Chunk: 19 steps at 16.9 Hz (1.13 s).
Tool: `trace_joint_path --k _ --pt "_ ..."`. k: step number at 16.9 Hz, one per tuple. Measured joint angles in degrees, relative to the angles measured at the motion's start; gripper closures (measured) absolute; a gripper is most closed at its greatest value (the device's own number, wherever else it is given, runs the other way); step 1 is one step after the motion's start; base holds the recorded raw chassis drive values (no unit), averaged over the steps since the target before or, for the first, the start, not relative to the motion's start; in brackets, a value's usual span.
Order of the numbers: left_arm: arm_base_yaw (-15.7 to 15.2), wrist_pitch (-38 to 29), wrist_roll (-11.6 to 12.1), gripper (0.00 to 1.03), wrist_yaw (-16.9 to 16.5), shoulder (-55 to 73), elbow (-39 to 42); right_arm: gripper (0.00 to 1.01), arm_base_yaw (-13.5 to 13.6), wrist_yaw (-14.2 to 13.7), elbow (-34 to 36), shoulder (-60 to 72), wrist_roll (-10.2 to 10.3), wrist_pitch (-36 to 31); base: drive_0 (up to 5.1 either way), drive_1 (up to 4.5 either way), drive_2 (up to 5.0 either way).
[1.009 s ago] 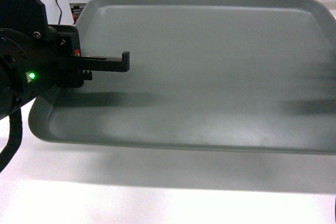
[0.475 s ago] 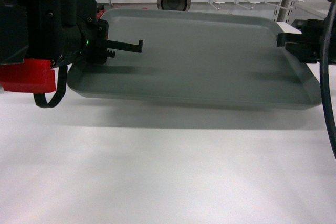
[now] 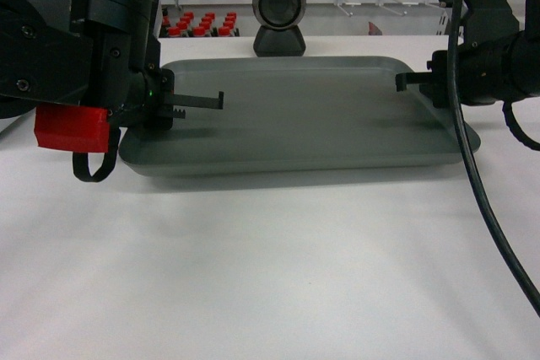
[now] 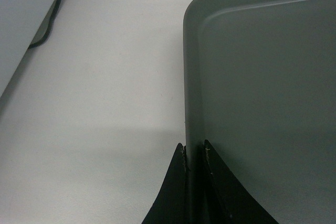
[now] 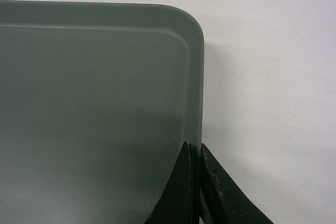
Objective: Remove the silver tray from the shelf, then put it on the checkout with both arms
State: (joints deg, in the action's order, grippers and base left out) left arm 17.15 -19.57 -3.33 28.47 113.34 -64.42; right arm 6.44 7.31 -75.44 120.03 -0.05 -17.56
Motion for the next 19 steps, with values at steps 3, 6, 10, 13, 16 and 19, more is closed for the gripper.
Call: trace_joint_path --k 3,6,10,13,16,19 --pt "0.0 1.95 -1.25 0.99 0.0 1.44 -1.29 0.99 0.15 -0.24 -2.84 2.82 -0.39 1.38 0.0 0.0 0.0" --pt "0.0 3.61 -2.4 0.99 0.04 2.51 -1.77 0.99 0.68 -0.48 -4.17 4.09 -1.44 2.58 0.0 0.0 0.0" --pt "0.22 2.82 -1.31 0.74 1.51 2.8 -1.97 0.87 0.7 -0.83 -5.42 4.55 -3.02 3.82 0.0 0.0 0.0" --pt "0.26 -2.73 -0.37 0.21 -0.15 2.82 -1.95 0.34 0.63 -1.09 -5.42 4.66 -3.43 3.67 0.0 0.0 0.0" --pt "0.66 -6.71 -2.75 0.06 -3.61 0.72 -1.11 0.01 0.22 0.0 -4.57 4.15 -0.17 3.28 0.0 0.0 0.0" --pt "1.6 -14.45 -3.8 0.05 -5.44 -4.63 1.29 0.03 -0.2 0.55 0.37 -1.03 2.03 -1.64 0.0 0.0 0.0"
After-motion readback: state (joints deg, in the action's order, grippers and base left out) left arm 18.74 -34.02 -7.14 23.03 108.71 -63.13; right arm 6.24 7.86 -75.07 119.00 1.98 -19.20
